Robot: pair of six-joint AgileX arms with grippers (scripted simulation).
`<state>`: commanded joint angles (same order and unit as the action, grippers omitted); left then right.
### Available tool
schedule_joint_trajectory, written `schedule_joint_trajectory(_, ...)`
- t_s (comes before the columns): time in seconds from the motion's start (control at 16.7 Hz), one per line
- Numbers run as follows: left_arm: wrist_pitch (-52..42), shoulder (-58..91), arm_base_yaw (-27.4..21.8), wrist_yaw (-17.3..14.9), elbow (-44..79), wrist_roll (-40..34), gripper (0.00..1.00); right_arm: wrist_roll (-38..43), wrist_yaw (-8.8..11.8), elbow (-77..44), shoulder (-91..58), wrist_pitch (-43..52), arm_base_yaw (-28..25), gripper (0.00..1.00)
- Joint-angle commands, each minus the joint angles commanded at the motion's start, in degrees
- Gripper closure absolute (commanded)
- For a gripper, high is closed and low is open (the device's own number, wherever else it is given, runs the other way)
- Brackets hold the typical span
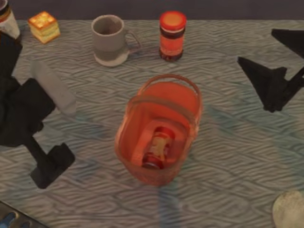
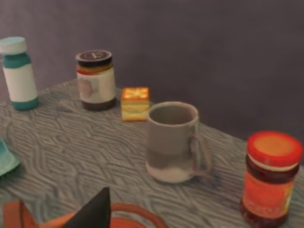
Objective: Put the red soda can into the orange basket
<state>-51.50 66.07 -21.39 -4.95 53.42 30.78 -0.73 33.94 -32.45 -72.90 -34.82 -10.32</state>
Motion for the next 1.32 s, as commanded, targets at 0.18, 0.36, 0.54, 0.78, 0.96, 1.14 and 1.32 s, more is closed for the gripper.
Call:
schedule_joint_trajectory(0.18,-11.95,17.03,-5.08,-0.19,14.91,8.49,0.0,-0.02,-7.8,8.33,15.62,8.33,2.37,0.0)
schedule_joint_trajectory(0.36,-21.82,32.31,-9.68,0.25,30.47,16.78,0.0,0.09,-15.51,16.17,31.65,16.53,4.63,0.0)
schedule_joint_trajectory(0.54,-29.05,44.8,-13.53,1.28,45.77,24.25,0.0,0.28,-22.45,22.81,46.91,23.76,6.6,0.0)
schedule_joint_trajectory(0.78,-34.71,56.31,-17.29,3.12,62.93,31.95,0.0,0.54,-29.61,29.07,63.26,30.83,8.59,0.0)
schedule_joint_trajectory(0.96,-36.48,60.92,-18.92,4.31,70.87,35.42,0.0,0.69,-32.93,31.71,70.68,33.93,9.48,0.0)
schedule_joint_trajectory(1.14,-36.88,62.26,-19.41,4.76,73.32,36.5,0.0,0.73,-33.94,32.45,72.9,34.82,9.74,0.0)
schedule_joint_trajectory(1.32,-36.88,62.26,-19.41,4.76,73.32,36.5,0.0,0.73,-33.94,32.45,72.9,34.82,9.74,0.0)
